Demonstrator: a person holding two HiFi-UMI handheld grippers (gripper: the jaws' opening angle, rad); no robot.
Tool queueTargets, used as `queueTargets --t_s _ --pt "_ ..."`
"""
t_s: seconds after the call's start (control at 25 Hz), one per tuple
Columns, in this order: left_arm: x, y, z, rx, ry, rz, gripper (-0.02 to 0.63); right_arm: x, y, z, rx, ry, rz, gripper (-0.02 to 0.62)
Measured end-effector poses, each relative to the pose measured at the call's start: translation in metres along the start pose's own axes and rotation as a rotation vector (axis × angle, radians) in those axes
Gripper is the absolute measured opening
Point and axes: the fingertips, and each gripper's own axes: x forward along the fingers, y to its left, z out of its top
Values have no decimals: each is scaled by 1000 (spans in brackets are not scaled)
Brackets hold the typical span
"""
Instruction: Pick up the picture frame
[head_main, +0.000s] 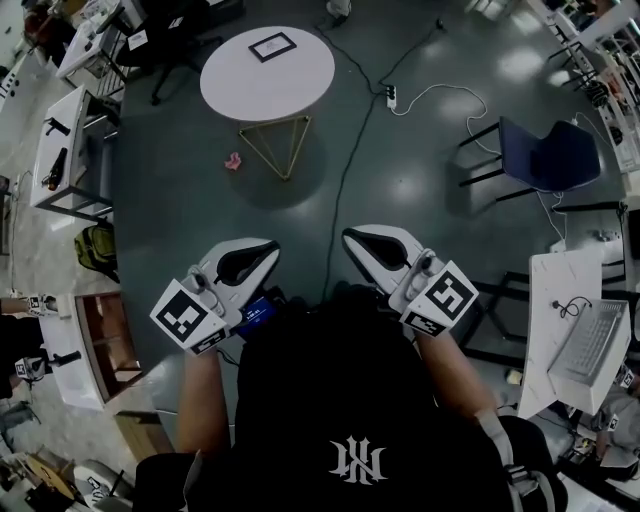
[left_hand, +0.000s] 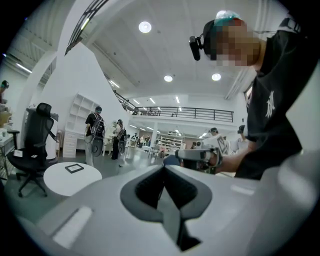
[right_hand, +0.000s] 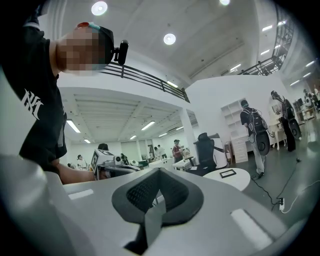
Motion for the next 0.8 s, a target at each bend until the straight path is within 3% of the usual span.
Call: queueTargets --t_s 0.8 --pt "112 -34 23 32 36 80 3 -82 -100 27 22 -52 55 2"
